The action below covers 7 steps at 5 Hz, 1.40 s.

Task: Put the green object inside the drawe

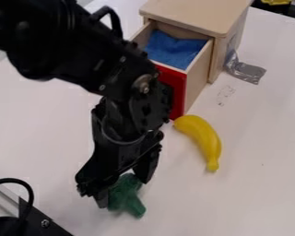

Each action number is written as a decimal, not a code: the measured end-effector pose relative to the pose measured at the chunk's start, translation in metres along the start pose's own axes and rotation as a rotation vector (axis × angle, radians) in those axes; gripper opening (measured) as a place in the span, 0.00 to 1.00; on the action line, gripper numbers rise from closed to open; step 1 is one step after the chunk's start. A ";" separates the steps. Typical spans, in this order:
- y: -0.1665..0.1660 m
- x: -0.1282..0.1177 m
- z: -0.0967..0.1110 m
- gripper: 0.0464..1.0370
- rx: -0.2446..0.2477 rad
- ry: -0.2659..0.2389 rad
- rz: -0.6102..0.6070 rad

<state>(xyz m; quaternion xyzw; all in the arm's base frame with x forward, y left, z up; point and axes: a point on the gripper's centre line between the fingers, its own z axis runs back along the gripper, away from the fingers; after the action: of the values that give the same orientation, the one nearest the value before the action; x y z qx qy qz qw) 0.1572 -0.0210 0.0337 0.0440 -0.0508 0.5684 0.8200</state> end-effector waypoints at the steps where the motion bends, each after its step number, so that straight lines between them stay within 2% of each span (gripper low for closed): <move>1: 0.004 0.000 -0.004 0.96 -0.002 -0.004 0.017; 3: 0.010 0.000 -0.007 0.93 0.000 0.002 0.041; 4: 0.013 0.004 -0.007 0.87 -0.007 -0.025 0.070; 6: 0.018 0.005 -0.005 0.87 -0.018 -0.043 0.106; 7: 0.020 0.006 0.004 0.87 -0.032 -0.047 0.117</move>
<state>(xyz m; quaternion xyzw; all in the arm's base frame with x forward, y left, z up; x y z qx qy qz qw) 0.1401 -0.0086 0.0390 0.0413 -0.0815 0.6133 0.7845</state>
